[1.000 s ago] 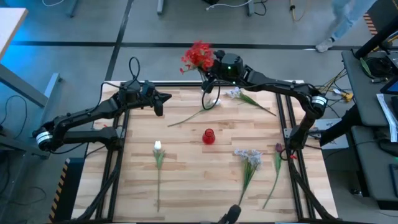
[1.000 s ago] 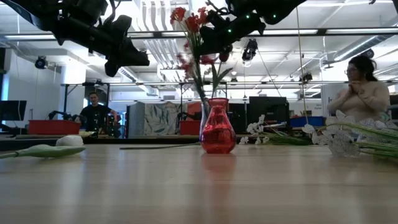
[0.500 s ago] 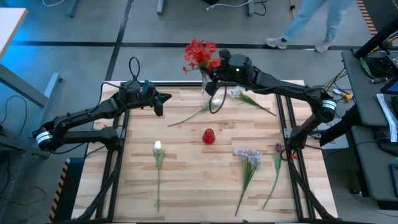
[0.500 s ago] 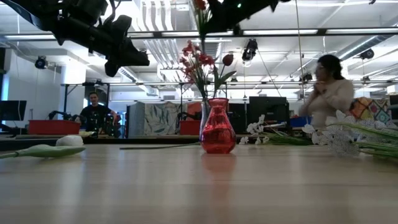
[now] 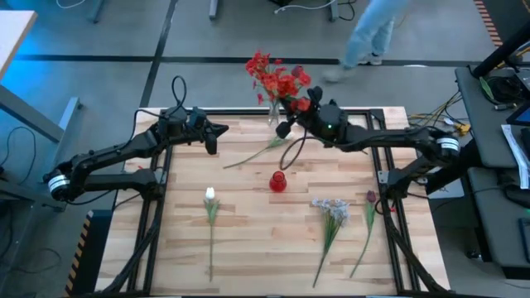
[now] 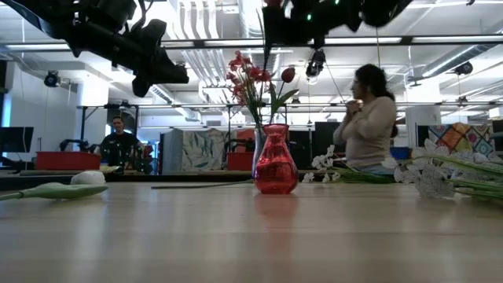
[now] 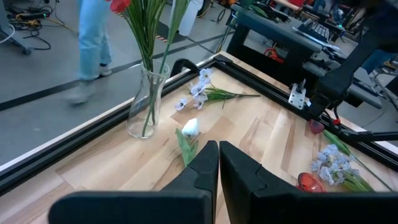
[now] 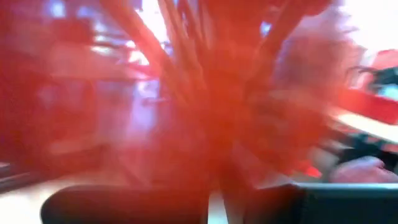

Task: Sort flowers into vase by color
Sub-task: Put the red flowers into the transparent vase

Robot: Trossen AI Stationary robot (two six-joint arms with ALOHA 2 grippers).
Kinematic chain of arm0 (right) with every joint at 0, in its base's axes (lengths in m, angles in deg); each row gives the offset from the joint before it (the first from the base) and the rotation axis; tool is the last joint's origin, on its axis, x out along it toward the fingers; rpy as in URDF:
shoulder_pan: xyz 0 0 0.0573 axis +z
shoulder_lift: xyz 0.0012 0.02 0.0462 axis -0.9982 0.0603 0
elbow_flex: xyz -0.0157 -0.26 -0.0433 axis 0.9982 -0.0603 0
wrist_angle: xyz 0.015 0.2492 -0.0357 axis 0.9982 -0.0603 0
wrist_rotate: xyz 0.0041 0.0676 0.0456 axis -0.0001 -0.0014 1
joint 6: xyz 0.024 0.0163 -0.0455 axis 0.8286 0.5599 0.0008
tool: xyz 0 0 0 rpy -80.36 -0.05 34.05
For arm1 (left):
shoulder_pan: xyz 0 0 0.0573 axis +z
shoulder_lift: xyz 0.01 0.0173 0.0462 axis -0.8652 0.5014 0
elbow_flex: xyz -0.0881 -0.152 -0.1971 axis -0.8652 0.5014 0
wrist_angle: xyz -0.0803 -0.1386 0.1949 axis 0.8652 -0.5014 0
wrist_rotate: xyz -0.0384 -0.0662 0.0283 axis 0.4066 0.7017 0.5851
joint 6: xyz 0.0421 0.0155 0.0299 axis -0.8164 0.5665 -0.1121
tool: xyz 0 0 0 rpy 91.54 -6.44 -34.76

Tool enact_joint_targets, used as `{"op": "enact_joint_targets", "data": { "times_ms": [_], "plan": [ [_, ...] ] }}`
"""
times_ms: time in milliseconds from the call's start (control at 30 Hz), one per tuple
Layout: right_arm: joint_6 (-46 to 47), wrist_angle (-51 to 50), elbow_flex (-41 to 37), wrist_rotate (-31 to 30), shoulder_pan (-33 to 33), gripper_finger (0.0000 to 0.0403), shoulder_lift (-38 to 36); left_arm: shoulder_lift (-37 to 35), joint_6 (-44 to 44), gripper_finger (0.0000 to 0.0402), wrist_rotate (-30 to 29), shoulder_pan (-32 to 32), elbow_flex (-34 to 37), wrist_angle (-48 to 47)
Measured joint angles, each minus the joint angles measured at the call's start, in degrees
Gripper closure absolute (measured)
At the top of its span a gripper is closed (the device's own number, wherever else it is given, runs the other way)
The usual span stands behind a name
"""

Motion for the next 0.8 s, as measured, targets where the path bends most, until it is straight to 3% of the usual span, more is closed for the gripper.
{"op": "enact_joint_targets", "data": {
  "times_ms": [167, 567, 800],
  "plan": [
    [-4.28, 10.92, -2.48, -2.89, -1.81, 0.0391, 3.91, 0.0, 0.0, 0.0402, 0.07, -0.02, 0.0, -0.36],
    [-1.07, 10.4, -0.38, 2.15, -8.16, 0.0391, 8.64, 0.09, 0.0, 0.0402, 0.18, -0.06, 0.44, -0.8],
    [0.62, 8.49, 0.3, 1.96, -8.41, 0.039, 11.33, 0.09, 0.0, 0.0402, 0.18, -0.04, 0.66, -0.69]
  ]
}}
